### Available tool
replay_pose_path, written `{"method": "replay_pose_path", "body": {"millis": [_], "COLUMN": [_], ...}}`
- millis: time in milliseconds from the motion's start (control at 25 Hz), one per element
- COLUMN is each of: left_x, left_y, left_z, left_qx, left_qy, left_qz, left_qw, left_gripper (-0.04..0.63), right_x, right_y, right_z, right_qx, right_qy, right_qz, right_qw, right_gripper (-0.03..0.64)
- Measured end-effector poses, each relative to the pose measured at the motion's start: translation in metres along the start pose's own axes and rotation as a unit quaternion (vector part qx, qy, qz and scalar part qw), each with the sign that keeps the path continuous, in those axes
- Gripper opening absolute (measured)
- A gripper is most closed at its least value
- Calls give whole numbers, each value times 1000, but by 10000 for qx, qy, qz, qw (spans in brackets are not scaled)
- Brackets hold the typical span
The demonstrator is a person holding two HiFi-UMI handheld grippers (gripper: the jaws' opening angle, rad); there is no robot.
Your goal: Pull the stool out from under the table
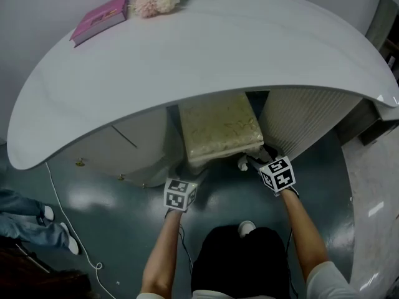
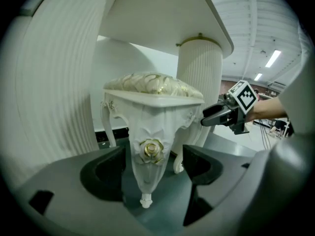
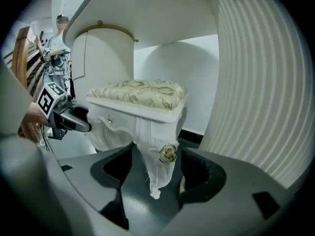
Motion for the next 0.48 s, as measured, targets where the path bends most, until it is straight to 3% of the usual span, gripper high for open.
{"method": "replay_pose_path", "body": {"millis": [240,480], "left_x": [11,15], "left_y": [-2,3], "left_z": [-1,-4], "left_qx": [221,-12], "left_qy": [-16,69], "left_qz": [-106,-25], "left_qw": [9997,10000], "left_gripper": [339,322], "right_x": [24,28], "right_y": [-5,-4], "right_z": [-3,-2], "right_qx": [-3,-77], "right_qy": [-142,-190], "right_qz": [-151,-140], "right_qw": [9998,9997], "right_gripper": [304,304]}}
Point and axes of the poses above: the fingertips, and each gripper's own axes: x forward along the fingers, z to its right, y out of its top, the point moved 9 cm from there along -x, backward along the fingers, and after that the axes turned 2 degrees about -y, right-handed, at the moved point
